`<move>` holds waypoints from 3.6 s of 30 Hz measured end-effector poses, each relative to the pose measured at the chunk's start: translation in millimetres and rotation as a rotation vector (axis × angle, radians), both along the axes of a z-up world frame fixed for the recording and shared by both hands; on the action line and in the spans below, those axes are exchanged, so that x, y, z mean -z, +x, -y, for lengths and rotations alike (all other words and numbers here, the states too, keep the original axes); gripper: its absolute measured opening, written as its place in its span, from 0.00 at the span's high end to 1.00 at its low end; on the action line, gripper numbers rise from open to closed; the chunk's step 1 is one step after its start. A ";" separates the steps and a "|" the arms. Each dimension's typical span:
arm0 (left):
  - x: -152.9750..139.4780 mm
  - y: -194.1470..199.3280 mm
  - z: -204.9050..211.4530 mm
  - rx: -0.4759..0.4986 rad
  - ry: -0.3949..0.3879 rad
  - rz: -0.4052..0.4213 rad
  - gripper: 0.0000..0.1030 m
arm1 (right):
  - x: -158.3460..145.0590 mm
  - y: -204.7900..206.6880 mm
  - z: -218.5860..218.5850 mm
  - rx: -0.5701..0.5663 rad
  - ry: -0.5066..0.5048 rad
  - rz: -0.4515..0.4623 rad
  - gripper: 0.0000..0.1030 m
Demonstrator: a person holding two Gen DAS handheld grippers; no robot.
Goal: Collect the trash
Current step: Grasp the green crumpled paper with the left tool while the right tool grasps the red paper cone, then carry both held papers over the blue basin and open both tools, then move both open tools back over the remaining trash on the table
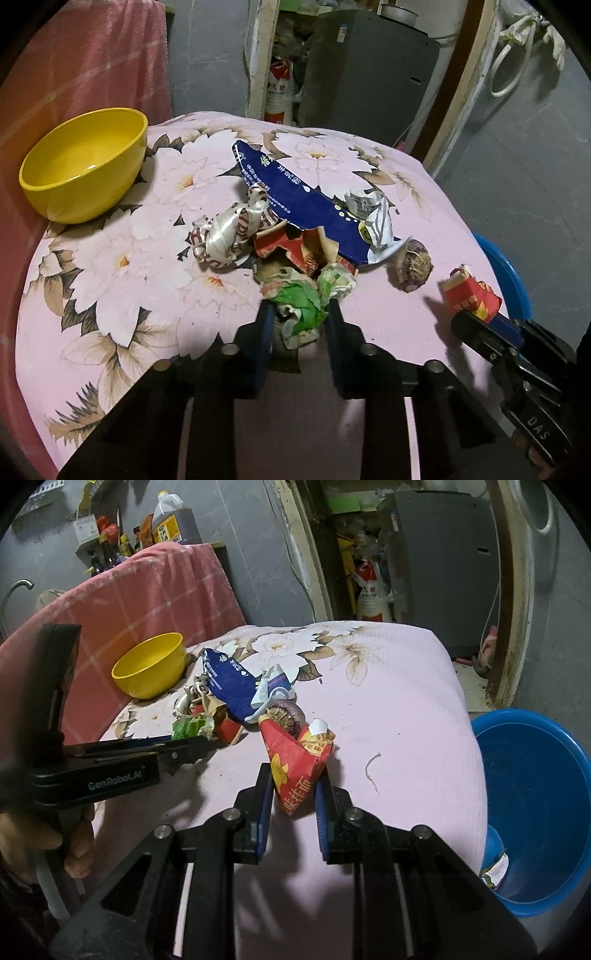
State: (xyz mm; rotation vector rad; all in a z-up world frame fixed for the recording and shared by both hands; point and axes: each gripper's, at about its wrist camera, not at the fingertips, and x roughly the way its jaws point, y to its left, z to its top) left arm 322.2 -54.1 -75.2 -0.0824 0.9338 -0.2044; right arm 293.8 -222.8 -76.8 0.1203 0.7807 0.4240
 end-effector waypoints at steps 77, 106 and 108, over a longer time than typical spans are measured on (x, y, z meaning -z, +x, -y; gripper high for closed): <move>-24.3 27.8 222.9 0.343 -0.060 0.134 0.56 | -15.2 -3.6 211.3 0.406 0.010 0.146 0.53; -130.4 -36.8 81.8 0.104 -0.161 0.440 0.46 | -132.8 -44.2 116.3 0.314 0.021 0.436 0.36; -136.2 -46.0 64.6 0.068 -0.155 0.473 0.40 | -138.2 -46.4 105.1 0.306 0.027 0.458 0.32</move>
